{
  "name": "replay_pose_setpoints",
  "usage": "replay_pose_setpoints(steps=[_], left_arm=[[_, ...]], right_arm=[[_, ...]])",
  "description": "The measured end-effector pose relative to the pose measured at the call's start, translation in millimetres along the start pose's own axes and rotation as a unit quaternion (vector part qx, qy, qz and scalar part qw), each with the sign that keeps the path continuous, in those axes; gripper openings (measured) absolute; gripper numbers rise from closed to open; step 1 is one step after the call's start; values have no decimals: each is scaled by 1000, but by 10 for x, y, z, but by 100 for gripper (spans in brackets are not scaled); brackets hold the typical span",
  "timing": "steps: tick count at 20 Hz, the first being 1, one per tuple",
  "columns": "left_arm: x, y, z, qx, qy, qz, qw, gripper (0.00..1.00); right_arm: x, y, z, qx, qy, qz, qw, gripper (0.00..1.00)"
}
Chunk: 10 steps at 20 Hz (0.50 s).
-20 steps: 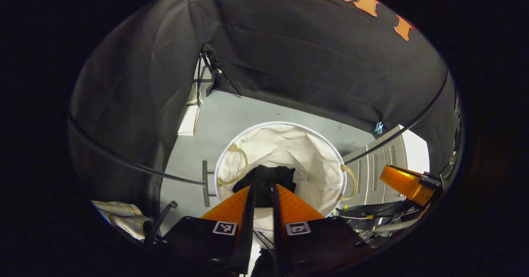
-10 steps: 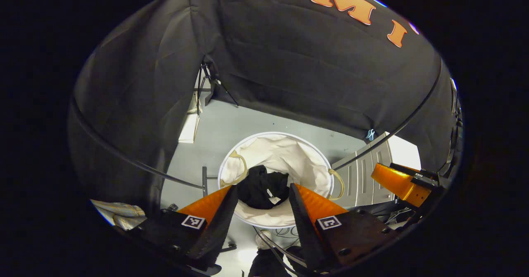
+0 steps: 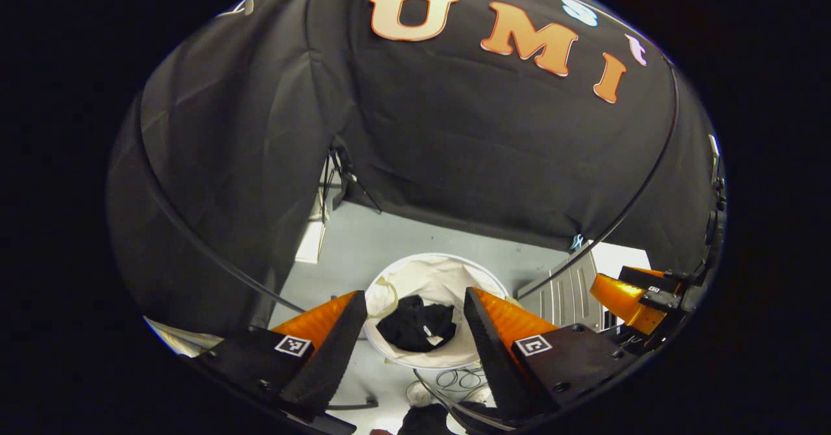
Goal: Grasp the clothes on the hanger with both hands and then place them into the laundry hamper below.
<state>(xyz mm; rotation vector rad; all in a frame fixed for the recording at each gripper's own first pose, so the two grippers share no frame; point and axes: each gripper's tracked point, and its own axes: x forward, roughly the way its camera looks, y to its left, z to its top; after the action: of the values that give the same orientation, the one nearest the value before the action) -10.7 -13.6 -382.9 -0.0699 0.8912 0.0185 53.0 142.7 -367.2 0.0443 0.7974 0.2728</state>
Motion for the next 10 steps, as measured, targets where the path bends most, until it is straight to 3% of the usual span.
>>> replay_pose_setpoints(steps=[10], left_arm=[[-878, -119, 1023, 28, -123, -16, 992, 98]], right_arm=[[-1149, -1, 938, -31, -96, -14, 995, 94]])
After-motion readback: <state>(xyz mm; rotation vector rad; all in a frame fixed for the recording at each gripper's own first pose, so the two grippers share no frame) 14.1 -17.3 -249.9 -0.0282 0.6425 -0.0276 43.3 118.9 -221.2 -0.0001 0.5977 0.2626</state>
